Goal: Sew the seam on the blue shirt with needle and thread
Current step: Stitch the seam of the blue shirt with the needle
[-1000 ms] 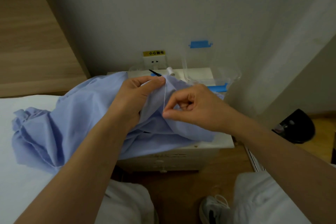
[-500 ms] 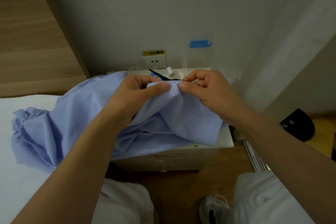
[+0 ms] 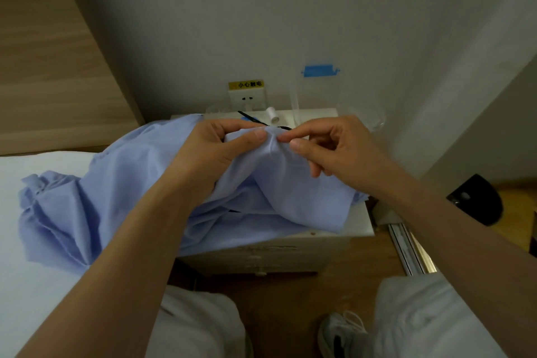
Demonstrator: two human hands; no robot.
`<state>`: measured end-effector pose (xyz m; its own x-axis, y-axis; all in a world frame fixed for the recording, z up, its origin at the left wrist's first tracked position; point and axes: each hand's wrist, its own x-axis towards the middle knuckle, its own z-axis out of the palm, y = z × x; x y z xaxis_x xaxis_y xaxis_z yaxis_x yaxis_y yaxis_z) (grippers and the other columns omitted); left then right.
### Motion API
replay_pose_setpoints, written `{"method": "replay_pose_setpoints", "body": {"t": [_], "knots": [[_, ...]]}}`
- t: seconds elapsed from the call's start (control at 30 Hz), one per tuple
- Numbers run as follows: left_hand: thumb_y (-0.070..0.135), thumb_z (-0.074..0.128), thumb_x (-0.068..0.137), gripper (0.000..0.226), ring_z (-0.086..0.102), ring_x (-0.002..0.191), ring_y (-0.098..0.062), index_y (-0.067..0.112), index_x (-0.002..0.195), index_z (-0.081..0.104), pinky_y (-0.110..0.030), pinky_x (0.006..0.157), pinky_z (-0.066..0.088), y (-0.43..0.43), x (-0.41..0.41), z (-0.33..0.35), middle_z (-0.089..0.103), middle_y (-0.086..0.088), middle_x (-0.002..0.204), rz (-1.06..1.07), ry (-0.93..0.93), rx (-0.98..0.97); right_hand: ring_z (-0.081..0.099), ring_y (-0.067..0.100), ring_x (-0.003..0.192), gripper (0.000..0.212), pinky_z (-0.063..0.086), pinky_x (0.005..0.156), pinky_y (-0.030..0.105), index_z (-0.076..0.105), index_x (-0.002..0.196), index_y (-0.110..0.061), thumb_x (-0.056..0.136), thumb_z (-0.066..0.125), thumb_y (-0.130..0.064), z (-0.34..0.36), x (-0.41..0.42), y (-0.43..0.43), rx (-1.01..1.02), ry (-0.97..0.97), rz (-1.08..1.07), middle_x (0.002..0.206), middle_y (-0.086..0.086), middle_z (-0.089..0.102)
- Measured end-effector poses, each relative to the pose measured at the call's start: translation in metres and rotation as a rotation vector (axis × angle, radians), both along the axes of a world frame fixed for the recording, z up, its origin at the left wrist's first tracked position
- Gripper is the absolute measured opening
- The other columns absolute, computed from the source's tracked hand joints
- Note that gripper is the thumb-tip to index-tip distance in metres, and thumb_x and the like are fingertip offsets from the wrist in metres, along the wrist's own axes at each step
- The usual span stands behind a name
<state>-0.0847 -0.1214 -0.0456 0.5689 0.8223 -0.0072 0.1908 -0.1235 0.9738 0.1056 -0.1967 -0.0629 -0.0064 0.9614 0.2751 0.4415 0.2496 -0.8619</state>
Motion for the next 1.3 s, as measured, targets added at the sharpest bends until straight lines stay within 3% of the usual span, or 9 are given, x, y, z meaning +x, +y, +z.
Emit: {"method": "replay_pose_setpoints", "body": {"t": [0.23,0.47,0.63,0.77,0.9,1.07,1.2,1.3], "knots": [[0.018,0.057,0.092,0.014,0.069,0.080,-0.004,0.022,0.090,0.071,-0.012,0.066,0.051,0.000,0.000,0.000,0.074,0.010,0.081,-0.004,-0.023,-0.042,0.049,0.014,0.040,0.022,0.045,0.053,0.018,0.073,0.107,-0.018,0.093,0.060,-0.008,0.001,0.002,-0.001,0.015,-0.025,0.006,0.046,0.010,0.056],[0.016,0.057,0.093,0.017,0.069,0.076,-0.002,0.021,0.086,0.071,-0.011,0.063,0.050,-0.002,0.001,0.001,0.074,0.010,0.077,-0.001,-0.031,-0.043,0.042,0.009,0.038,0.024,0.041,0.050,0.016,0.073,0.107,-0.018,0.094,0.057,-0.005,0.004,0.001,-0.002,-0.003,-0.037,0.010,0.046,0.018,0.051],[0.021,0.060,0.091,0.013,0.069,0.084,-0.007,0.023,0.088,0.073,-0.015,0.070,0.052,0.001,-0.001,-0.004,0.074,0.007,0.084,0.015,0.052,0.047,0.042,0.012,0.038,0.025,0.041,0.049,0.018,0.073,0.107,-0.020,0.095,0.056,-0.006,0.005,0.001,-0.003,-0.040,-0.048,0.015,0.043,0.012,0.049],[0.021,0.063,0.090,0.012,0.069,0.081,-0.008,0.025,0.084,0.074,-0.018,0.072,0.055,0.001,-0.001,-0.005,0.074,0.005,0.081,0.038,0.094,0.133,0.037,0.014,0.038,0.026,0.041,0.048,0.019,0.073,0.107,-0.019,0.095,0.055,-0.004,0.007,0.001,-0.003,-0.091,-0.062,0.030,0.043,0.018,0.040],[0.020,0.065,0.089,0.012,0.068,0.077,-0.006,0.025,0.083,0.073,-0.017,0.070,0.054,0.001,-0.001,-0.006,0.073,0.006,0.078,0.035,0.121,0.209,0.034,0.008,0.036,0.027,0.038,0.046,0.015,0.072,0.107,-0.016,0.094,0.054,-0.001,0.009,0.001,-0.003,-0.123,-0.071,0.043,0.040,0.006,0.035],[0.021,0.067,0.088,0.010,0.067,0.078,-0.005,0.026,0.083,0.074,-0.017,0.071,0.054,0.000,0.000,-0.008,0.073,0.007,0.078,0.050,0.139,0.251,0.036,0.007,0.035,0.027,0.038,0.046,0.015,0.071,0.109,-0.018,0.094,0.054,-0.003,0.008,0.001,-0.003,-0.141,-0.092,0.027,0.039,0.004,0.038],[0.022,0.068,0.088,0.007,0.065,0.078,-0.001,0.022,0.088,0.074,-0.013,0.071,0.051,-0.001,0.002,-0.009,0.071,0.011,0.081,0.047,0.204,0.369,0.043,0.005,0.036,0.046,0.037,0.047,0.013,0.050,0.136,-0.020,0.094,0.052,-0.002,0.007,0.001,-0.001,-0.257,-0.092,0.055,0.038,-0.005,0.048],[0.023,0.068,0.087,0.006,0.065,0.079,0.000,0.023,0.089,0.074,-0.011,0.070,0.050,-0.001,0.002,-0.009,0.071,0.012,0.081,0.026,0.221,0.408,0.041,0.004,0.034,0.040,0.036,0.046,0.011,0.054,0.132,-0.017,0.095,0.047,-0.001,0.006,0.000,-0.001,-0.328,-0.077,0.123,0.038,-0.004,0.050]]}}
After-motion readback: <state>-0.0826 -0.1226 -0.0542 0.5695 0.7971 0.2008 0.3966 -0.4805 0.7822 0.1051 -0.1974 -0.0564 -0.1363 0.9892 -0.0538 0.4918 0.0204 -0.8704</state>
